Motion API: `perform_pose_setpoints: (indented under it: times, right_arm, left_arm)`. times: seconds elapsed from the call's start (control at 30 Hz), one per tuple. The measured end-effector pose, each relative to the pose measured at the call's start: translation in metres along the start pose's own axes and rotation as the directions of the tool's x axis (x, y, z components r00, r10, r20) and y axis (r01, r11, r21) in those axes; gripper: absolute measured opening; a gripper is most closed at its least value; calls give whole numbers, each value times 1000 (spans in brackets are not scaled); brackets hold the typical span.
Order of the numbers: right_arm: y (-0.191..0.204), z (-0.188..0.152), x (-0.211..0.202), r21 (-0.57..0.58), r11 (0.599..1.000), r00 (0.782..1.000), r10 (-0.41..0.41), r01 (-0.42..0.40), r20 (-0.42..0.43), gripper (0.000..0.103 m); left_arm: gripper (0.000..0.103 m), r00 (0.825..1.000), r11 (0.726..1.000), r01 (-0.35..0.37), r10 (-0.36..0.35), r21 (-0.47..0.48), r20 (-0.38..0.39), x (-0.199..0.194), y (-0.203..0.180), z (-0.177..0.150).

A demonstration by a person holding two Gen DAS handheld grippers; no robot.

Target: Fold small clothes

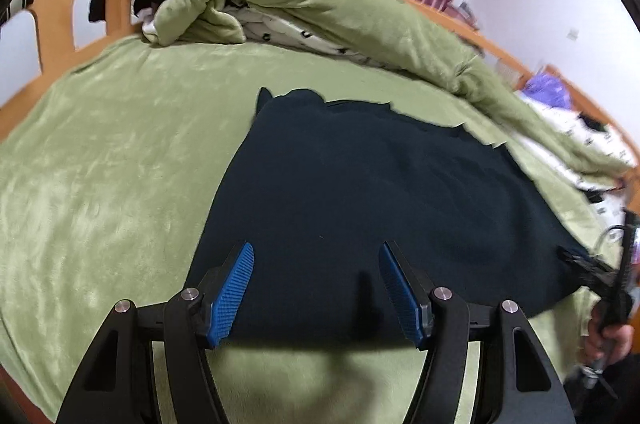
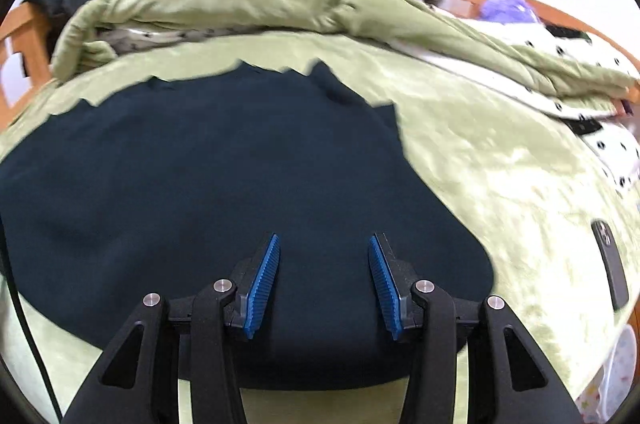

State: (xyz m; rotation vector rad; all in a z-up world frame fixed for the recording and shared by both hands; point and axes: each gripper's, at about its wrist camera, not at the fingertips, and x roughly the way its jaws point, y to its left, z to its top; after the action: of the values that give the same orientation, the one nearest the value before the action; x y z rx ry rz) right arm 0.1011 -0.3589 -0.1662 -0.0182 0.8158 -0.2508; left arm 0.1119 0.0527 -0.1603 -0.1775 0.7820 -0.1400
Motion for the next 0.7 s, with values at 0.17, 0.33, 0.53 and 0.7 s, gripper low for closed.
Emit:
perform_pose_setpoints:
  times: [0.17,0.33,0.53,0.7]
  right_arm:
    - [-14,-10,11,9,999,999,-33,33,-14,45]
    - [-4,-7,11,-28,996,997,-80,80,-9,45]
    - [7,3,-8,7,998,998,-67,67,20,45]
    - [50,8,-30,-28,1000,996,16,-13,84,47]
  left_arm:
    - [63,999,999,-39,39,8,-30,10,2,-11]
    - [63,998,999,-47,48,18,-30,7,5,-18]
    - [63,999,1000,-11,11,-14,-43,-1,15,-28]
    - [64,996,995,60,-65,-77,-58,-16,26,-44]
